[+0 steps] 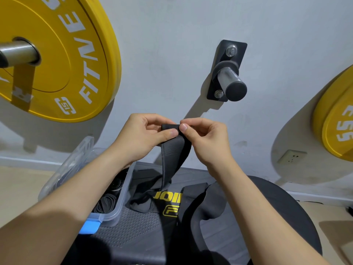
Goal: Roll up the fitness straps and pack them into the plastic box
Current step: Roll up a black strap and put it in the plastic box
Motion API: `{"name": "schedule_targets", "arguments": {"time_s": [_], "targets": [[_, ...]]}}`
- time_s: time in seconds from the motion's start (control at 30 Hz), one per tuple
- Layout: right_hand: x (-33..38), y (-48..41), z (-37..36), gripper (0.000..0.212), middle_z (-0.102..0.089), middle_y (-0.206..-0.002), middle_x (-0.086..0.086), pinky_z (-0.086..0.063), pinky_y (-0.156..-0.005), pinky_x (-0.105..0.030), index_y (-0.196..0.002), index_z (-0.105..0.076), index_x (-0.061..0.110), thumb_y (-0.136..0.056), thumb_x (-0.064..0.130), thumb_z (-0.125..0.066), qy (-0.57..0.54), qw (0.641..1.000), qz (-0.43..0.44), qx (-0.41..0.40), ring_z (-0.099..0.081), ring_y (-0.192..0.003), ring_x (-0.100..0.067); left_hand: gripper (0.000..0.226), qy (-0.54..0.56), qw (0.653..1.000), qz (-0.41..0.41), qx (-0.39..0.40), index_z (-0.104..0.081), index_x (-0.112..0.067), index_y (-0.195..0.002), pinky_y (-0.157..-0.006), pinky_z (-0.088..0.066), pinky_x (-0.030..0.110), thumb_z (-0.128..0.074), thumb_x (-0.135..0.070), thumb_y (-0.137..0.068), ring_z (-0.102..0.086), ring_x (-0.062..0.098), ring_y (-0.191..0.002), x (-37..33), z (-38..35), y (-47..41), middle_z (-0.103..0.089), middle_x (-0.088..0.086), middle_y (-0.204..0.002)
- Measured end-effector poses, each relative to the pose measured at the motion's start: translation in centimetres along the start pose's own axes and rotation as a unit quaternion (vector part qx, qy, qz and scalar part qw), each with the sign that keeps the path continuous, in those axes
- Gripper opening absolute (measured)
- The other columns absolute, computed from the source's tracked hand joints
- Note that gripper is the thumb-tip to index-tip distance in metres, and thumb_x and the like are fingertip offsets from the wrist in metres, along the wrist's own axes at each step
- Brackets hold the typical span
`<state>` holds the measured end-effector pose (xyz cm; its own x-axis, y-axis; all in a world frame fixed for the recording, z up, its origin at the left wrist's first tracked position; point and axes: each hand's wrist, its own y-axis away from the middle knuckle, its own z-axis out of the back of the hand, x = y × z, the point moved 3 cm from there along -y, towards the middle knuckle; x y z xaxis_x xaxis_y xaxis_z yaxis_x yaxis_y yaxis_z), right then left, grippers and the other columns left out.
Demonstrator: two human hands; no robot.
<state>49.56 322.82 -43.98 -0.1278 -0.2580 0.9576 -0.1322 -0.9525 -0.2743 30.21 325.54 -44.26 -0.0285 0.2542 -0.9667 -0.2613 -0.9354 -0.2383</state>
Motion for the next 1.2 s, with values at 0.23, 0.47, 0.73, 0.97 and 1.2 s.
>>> {"name": "schedule_targets", "arguments": {"time_s": [0.23,0.47,0.73,0.97,1.2], "targets": [[0.07,0.15,0.04,0.009,-0.084,-0.097,-0.007,-0.065,-0.089,-0.040,-0.101,-0.083,0.020,-0.094,0.015,-0.083,-0.064,0.997,-0.041,0.007,-0.080,-0.097,-0.019,0.017,-0.013,0.999,-0.033,0.007,-0.083,-0.023,-0.113,-0.092,-0.060,0.021,-0.074,-0.014,-0.102,-0.079,0.014,-0.108,-0.11,-0.16,-0.07,-0.084,-0.003,-0.109],[-0.10,0.25,-0.01,0.005,-0.076,-0.088,-0.017,-0.060,-0.077,-0.037,-0.097,-0.082,0.017,-0.097,0.013,-0.080,-0.052,0.997,-0.060,0.011,-0.071,-0.079,-0.021,0.014,-0.018,1.000,-0.017,0.011,-0.080,-0.024,-0.114,-0.088,-0.061,0.025,-0.074,-0.017,-0.103,-0.081,0.018,-0.102,0.12,-0.43,0.18,-0.084,0.001,-0.105],[0.14,0.56,-0.15,0.008,-0.083,-0.096,-0.010,-0.066,-0.080,-0.038,-0.101,-0.085,0.013,-0.098,0.019,-0.080,-0.081,0.994,-0.060,0.035,-0.081,-0.094,-0.024,0.017,-0.046,0.998,-0.039,-0.011,-0.082,-0.020,-0.112,-0.099,-0.062,0.034,-0.079,-0.011,-0.098,-0.081,0.016,-0.103,-0.48,0.11,0.32,-0.084,-0.001,-0.105],[0.05,0.31,0.10,0.016,-0.084,-0.094,-0.003,-0.064,-0.093,-0.039,-0.097,-0.085,0.023,-0.090,0.008,-0.086,-0.034,0.999,-0.030,0.021,-0.081,-0.095,-0.018,0.026,-0.071,0.997,-0.007,0.002,-0.082,-0.028,-0.111,-0.068,-0.060,0.022,-0.070,-0.047,-0.098,-0.081,0.012,-0.087,-0.27,-0.06,0.32,-0.084,-0.001,-0.095],[0.31,0.60,-0.78,0.011,-0.082,-0.095,-0.013,-0.064,-0.074,-0.045,-0.107,-0.082,0.021,-0.102,0.027,-0.074,-0.049,0.996,-0.044,0.053,-0.078,-0.087,-0.024,0.012,-0.156,0.985,-0.064,-0.026,-0.074,-0.030,-0.116,-0.086,-0.060,0.037,-0.065,-0.030,-0.108,-0.076,0.008,-0.094,-0.37,0.05,0.41,-0.080,-0.013,-0.099]]}}
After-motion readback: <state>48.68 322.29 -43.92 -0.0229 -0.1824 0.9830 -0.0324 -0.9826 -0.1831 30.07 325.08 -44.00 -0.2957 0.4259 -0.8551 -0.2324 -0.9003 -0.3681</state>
